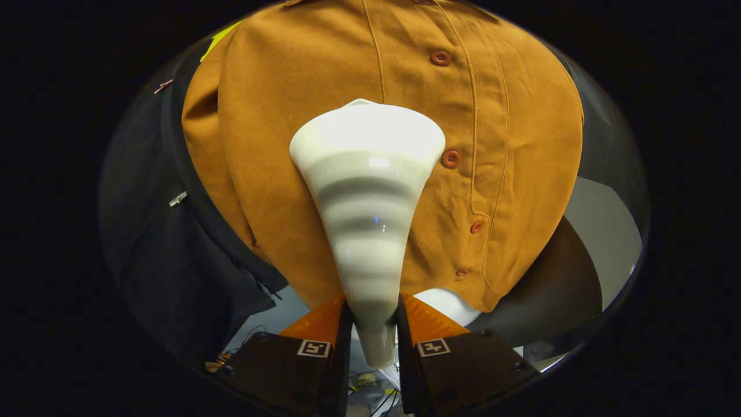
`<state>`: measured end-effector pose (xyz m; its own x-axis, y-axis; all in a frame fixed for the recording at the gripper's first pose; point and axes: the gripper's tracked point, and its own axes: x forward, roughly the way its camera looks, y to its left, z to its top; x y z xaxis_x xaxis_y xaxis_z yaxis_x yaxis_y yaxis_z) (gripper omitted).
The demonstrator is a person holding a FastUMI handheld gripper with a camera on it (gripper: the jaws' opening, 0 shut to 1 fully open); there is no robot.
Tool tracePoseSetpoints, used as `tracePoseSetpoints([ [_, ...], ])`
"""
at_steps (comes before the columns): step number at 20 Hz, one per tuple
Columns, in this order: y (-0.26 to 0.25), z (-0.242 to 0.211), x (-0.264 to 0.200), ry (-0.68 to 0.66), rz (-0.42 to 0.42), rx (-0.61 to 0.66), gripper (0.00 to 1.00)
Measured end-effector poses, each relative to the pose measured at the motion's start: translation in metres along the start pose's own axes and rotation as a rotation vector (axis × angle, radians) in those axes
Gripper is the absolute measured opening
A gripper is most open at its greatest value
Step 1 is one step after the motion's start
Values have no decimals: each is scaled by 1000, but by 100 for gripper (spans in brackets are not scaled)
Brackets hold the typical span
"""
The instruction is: Iron the clothes twice with a garment steamer, once on the left side and once on the right side.
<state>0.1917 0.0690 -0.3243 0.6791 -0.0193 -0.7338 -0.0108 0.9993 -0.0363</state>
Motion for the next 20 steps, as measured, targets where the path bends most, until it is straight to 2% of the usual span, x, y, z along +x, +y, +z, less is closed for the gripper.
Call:
tracePoseSetpoints([
  [11, -3, -29, -4, 65, 1, -3, 39],
  [16, -3, -1, -33, -33, 15, -37, 39],
  [20, 0, 50, -72, -193, 24, -63, 39],
])
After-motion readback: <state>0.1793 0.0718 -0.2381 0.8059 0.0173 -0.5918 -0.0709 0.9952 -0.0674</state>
